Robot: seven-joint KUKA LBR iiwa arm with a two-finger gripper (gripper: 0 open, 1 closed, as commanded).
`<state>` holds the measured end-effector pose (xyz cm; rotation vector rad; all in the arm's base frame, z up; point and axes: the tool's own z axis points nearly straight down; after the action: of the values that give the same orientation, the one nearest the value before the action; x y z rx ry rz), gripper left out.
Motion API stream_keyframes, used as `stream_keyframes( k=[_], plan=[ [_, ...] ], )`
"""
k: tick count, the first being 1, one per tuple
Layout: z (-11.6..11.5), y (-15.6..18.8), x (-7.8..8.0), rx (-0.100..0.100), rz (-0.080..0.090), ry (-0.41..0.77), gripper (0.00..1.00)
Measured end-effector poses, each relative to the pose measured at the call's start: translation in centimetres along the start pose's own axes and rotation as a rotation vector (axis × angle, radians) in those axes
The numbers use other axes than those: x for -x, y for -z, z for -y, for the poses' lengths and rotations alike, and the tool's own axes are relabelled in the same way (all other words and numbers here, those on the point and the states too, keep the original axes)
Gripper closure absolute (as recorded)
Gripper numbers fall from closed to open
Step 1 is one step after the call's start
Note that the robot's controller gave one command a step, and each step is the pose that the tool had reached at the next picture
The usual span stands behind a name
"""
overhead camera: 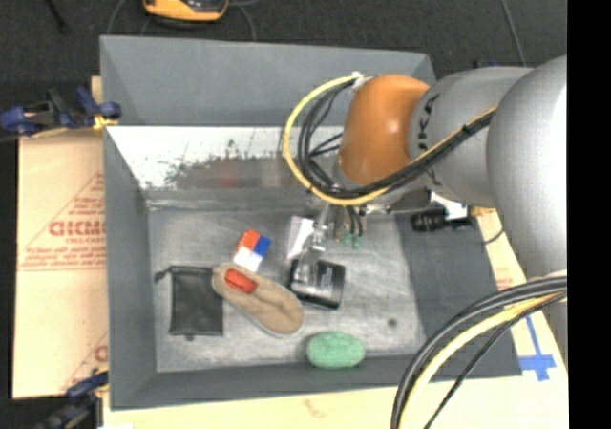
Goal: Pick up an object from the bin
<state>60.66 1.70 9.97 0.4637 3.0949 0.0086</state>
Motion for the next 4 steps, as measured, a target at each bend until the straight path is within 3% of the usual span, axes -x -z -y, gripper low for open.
stream_keyframes(
  k=[1, 2, 4],
  plan=[
    [1.4, -0.8, -0.4, 0.004, 0.007, 0.072, 0.00],
    [0.7, -1.2, -2.0, 0.015, 0.037, -0.308, 1.00],
    [0.6, -1.2, -2.2, 0.015, 0.039, -0.355, 1.00]
  ],
)
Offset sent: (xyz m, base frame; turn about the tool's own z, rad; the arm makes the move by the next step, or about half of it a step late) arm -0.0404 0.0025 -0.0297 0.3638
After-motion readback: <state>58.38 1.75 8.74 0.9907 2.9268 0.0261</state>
